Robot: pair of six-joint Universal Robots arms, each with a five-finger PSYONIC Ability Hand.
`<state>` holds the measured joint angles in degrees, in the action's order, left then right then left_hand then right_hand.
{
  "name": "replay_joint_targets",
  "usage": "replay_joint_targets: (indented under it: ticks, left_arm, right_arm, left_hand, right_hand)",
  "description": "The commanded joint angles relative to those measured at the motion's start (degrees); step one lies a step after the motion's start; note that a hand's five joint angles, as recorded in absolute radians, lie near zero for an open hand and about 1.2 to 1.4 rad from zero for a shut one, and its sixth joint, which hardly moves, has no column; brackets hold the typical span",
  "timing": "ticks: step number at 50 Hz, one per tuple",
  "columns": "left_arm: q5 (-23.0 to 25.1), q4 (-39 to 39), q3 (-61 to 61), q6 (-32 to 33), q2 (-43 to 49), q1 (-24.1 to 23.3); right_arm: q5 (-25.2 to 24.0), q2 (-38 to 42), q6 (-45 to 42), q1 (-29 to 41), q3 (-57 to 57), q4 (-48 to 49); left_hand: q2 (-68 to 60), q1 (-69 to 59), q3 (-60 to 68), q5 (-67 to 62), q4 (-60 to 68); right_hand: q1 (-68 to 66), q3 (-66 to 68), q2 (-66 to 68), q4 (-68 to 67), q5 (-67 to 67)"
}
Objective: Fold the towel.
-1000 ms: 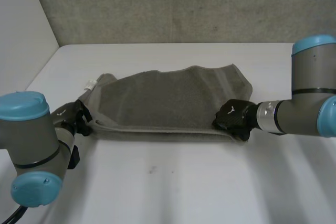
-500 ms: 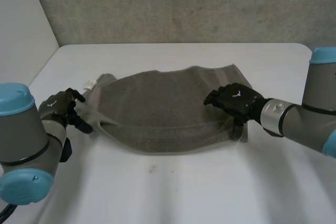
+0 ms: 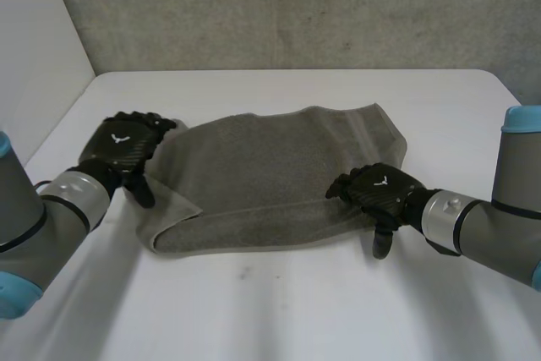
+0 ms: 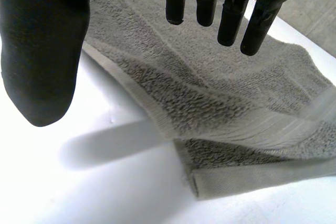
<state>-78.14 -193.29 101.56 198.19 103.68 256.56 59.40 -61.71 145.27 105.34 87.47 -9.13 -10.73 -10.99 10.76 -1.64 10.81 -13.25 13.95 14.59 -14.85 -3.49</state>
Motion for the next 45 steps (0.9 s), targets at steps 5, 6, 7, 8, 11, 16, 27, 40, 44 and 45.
replay_joint_targets:
  ticks: [5, 6, 7, 8, 11, 16, 27, 40, 44, 45]
  left_arm:
    - [1.15, 4.57, -5.23, 1.32, 10.83, -4.57]
    - [1.15, 4.59, -5.24, 1.32, 10.85, -4.58]
    - [1.15, 5.63, -6.02, 1.32, 11.89, -5.19]
    - [0.98, 6.25, -6.55, 1.32, 12.77, -5.46]
    - [0.71, 6.61, -7.86, 1.41, 14.09, -6.16]
    - [0.98, 7.14, -11.04, 1.58, 15.68, -6.78]
    - [1.24, 17.15, -19.3, 8.88, 19.11, -6.07]
    - [-0.08, 19.62, -22.02, 9.67, 20.43, -5.72]
    - [-4.63, 18.31, -22.64, 9.58, 20.6, -5.46]
    - [-6.91, 17.17, -22.64, 9.58, 20.6, -5.11]
  right_arm:
    - [2.65, -2.54, 0.71, -0.13, 6.75, 5.87]
    - [2.65, -2.54, 0.71, -0.13, 6.75, 5.88]
    - [3.35, -2.8, 0.8, -0.05, 7.54, 6.75]
    - [3.97, -3.06, 0.8, -0.05, 8.5, 7.71]
    - [4.93, -3.42, 0.8, 0.13, 10.52, 10.0]
    - [5.47, -3.86, 0.8, 0.48, 12.73, 12.73]
    - [5.38, -3.68, 0.63, 0.57, 12.99, 13.52]
    - [5.38, -3.33, 0.27, 0.48, 12.82, 13.52]
    - [5.38, -3.15, 0.19, 0.48, 12.73, 13.61]
    - [5.38, -3.07, 0.1, 0.48, 12.64, 13.7]
  left_hand:
    - [-1.0, -0.74, 0.97, -0.09, 0.92]
    - [-1.0, -0.74, 0.97, -0.09, 0.92]
    - [-1.0, -0.74, 0.97, -0.09, 0.92]
    - [-1.17, -0.9, 1.13, -0.26, 1.08]
    - [-1.5, -1.24, 1.47, -0.59, 1.42]
    - [-4.53, -4.27, 4.5, -3.62, 4.45]
    - [-19.0, -18.74, 18.96, -18.09, 18.91]
    - [-21.36, -21.09, 21.32, -20.44, 21.27]
    - [-21.69, -21.43, 21.66, -20.78, 21.61]
    - [-21.86, -21.59, 21.82, -20.95, 21.77]
  right_hand:
    - [3.25, -3.95, -4.59, 4.85, 3.49]
    - [3.25, -3.95, -4.59, 4.85, 3.49]
    - [3.25, -3.95, -4.59, 4.85, 3.49]
    - [3.25, -3.95, -4.59, 4.85, 3.49]
    - [3.25, -3.95, -4.59, 4.85, 3.49]
    - [3.25, -3.95, -4.59, 4.85, 3.49]
    - [3.25, -3.95, -4.59, 4.85, 3.49]
    - [3.25, -3.95, -4.59, 4.85, 3.49]
    - [3.25, -3.95, -4.59, 4.85, 3.49]
    - [3.25, -3.95, -4.59, 4.85, 3.49]
